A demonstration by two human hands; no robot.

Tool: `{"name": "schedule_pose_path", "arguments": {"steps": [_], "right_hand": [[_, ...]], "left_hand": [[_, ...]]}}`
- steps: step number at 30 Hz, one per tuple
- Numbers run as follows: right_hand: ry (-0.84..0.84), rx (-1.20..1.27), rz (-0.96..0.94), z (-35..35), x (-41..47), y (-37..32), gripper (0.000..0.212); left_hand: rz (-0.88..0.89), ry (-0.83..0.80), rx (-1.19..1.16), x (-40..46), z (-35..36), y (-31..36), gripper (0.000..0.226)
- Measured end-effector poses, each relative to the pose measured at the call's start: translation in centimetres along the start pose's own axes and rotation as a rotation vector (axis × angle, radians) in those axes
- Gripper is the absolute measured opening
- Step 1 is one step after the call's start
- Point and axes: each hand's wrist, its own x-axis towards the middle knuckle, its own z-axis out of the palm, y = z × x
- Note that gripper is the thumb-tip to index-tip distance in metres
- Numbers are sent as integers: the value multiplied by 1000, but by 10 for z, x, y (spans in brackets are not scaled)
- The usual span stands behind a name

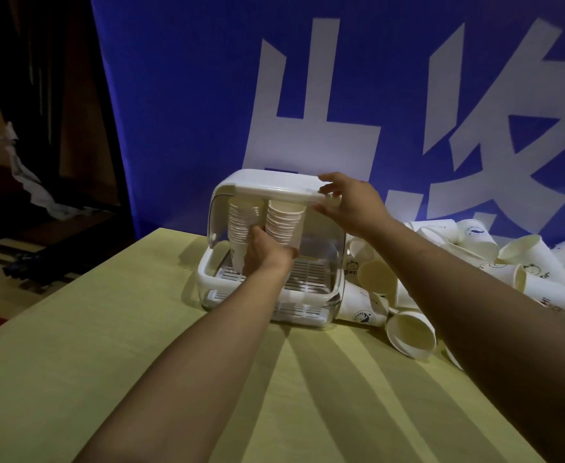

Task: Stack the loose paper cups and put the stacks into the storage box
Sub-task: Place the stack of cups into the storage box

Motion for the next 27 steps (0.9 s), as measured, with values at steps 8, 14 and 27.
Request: {"name": "schedule_pose_path", "arguments": {"steps": [8, 14, 27], "right_hand": [[48, -10, -2, 7, 1, 3, 59], [57, -12, -8, 10, 2, 6, 56], [33, -40, 14, 9, 1, 3, 54]], "left_hand": [[-29, 54, -42, 10, 20, -1, 54], [-25, 81, -20, 17, 22, -1, 54], [-85, 31, -88, 11, 20, 3, 61]]}}
